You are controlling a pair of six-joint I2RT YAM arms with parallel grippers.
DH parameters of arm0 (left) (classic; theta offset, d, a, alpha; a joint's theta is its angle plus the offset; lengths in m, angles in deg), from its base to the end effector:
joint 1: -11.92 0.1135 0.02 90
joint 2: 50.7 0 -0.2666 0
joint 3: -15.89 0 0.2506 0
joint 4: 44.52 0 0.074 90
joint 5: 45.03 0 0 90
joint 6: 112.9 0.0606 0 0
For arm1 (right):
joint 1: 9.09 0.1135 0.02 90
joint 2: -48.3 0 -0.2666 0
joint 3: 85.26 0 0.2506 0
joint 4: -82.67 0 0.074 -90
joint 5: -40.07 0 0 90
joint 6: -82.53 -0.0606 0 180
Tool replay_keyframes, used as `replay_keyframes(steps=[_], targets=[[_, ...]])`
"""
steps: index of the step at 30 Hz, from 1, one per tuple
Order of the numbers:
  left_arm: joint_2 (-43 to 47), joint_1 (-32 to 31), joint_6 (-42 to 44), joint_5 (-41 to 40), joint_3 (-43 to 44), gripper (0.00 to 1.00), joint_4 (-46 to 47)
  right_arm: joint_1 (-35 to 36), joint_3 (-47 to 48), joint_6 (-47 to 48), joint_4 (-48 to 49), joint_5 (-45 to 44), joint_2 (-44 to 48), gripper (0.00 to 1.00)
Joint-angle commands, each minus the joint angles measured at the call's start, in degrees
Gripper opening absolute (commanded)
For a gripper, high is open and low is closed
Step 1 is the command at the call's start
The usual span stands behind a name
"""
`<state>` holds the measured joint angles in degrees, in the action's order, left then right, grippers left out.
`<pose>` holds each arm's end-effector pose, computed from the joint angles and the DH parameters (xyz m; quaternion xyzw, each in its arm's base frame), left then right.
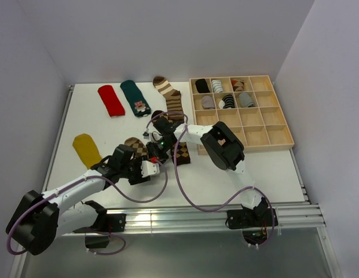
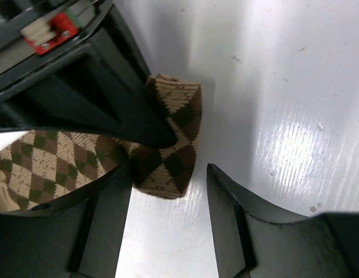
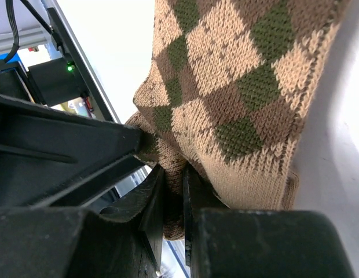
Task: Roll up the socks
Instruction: Roll the sock at the center of the board.
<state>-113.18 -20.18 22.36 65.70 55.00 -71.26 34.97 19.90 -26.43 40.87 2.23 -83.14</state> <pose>0.1671 -0.1301 0.1503 0.6258 0.6835 -0.1296 0.3527 0.2992 0.3561 0.0993 0.2732 -0.8426 -0.4572 0.0800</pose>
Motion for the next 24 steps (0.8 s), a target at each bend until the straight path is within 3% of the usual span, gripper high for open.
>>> replay_keyframes(steps=[1, 9, 12, 16, 21, 22, 24], targets=[[-0.10, -2.17, -2.10, -2.44, -1.09, 0.58, 5.14, -0.81, 0.54, 1.56, -4.66, -7.86, -3.12, 0.08], [-4.49, -4.20, -3.24, -5.00, -1.44, 0.50, 9.10, -0.90, 0.36, 1.82, -5.01, -8.13, -3.39, 0.08], [-5.99, -4.29, -3.16, -4.74, -1.17, 0.43, 8.75, -0.90, 0.27, 1.56, -5.10, -8.13, -3.30, 0.08], [-7.13, -4.38, -2.63, -4.65, -1.17, 0.24, 8.49, -0.90, -0.42, 0.42, -3.96, -6.99, -2.16, 0.09], [-8.54, -4.29, -2.89, -2.36, -0.39, 0.06, 5.42, -0.81, -2.88, -1.86, -0.63, -6.46, 0.30, 0.18], [-8.89, -4.29, -3.15, -1.06, -0.03, 0.01, 4.63, -0.81, -4.11, -2.04, 0.08, -6.55, 1.43, 0.21], [-9.85, -4.29, -3.85, 0.27, 1.54, 0.00, 2.79, -0.90, -5.43, -2.74, 1.92, -8.38, 2.67, 0.33]])
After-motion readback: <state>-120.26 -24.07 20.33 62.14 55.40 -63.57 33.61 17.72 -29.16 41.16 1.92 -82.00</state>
